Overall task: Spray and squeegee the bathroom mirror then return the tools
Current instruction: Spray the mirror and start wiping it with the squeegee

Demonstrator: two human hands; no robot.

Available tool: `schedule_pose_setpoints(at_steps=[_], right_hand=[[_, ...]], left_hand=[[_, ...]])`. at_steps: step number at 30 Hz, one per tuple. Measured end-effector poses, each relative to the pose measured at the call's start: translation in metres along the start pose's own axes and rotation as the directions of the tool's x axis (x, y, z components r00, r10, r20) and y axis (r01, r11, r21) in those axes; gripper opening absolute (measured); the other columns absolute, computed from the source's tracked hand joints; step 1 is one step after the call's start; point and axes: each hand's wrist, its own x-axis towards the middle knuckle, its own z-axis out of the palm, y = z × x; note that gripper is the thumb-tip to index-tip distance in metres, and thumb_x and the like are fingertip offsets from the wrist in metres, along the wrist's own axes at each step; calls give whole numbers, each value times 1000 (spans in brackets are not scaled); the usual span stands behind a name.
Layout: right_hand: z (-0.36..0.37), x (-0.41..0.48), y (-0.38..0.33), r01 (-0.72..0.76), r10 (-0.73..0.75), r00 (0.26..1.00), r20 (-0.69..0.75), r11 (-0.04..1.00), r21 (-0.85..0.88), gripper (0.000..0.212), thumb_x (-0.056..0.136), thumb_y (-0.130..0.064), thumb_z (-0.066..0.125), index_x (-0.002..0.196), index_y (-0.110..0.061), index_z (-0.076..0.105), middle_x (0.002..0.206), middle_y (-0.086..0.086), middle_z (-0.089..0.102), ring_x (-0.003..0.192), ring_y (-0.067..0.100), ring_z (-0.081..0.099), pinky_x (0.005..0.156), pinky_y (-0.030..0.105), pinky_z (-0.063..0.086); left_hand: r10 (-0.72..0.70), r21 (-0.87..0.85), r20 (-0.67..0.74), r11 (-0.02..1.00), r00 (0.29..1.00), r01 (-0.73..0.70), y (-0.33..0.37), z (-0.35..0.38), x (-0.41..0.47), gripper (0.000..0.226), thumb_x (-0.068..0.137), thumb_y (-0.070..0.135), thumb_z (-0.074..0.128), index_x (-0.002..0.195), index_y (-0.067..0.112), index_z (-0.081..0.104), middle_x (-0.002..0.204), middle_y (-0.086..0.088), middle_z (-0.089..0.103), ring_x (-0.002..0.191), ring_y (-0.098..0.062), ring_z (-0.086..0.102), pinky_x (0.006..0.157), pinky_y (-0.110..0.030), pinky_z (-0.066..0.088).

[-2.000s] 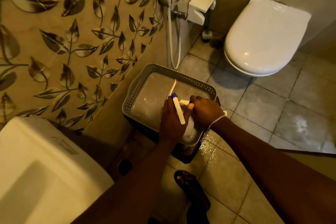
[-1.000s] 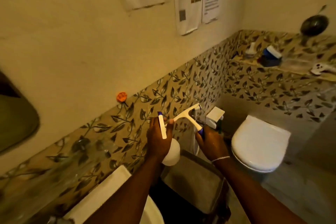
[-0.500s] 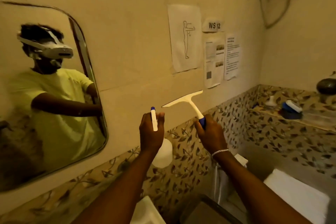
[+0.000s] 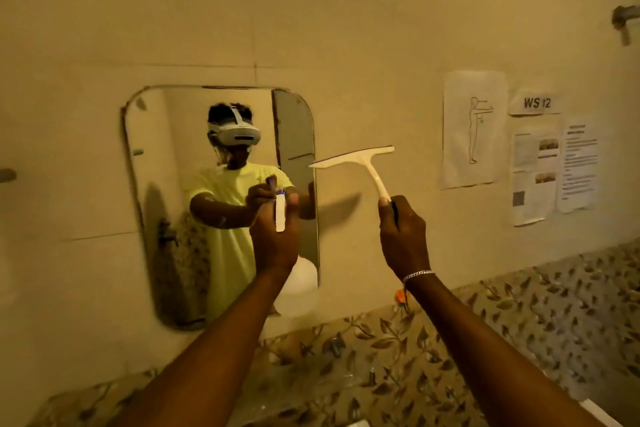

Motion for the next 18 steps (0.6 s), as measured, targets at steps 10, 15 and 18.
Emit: schedule_pose_setpoints(at_steps=[10, 15, 18], right_hand=[[95, 2, -71, 58, -65, 998, 24, 976, 208, 26, 104, -34, 46, 88, -15, 56, 64, -8, 53, 54, 6, 51, 44, 18, 38], [110, -2, -87, 68, -72, 997, 5, 967, 246, 25, 105, -33, 45, 89, -16, 56, 69, -7, 57, 60, 12, 57, 50, 39, 49], [114, -7, -92, 57, -64, 998, 18, 962, 268, 28, 105, -32, 45, 90, -11, 57, 71, 1, 59, 64, 25, 61, 54, 50, 52]], left_hand=[[80, 238, -156, 970, 984, -41, 7, -111, 52, 35, 101, 36, 60, 109, 4, 73, 93, -11, 75, 81, -20, 68, 73, -41, 62], [61, 287, -170, 958, 984, -10, -6, -137, 42, 34, 99, 43, 64, 102, 12, 78, 70, 8, 69, 65, -5, 68, 55, -9, 49], [34, 248, -136, 969, 990, 1, -22, -147, 24, 29, 98, 41, 65, 103, 15, 76, 71, 14, 66, 70, 10, 66, 55, -4, 48]])
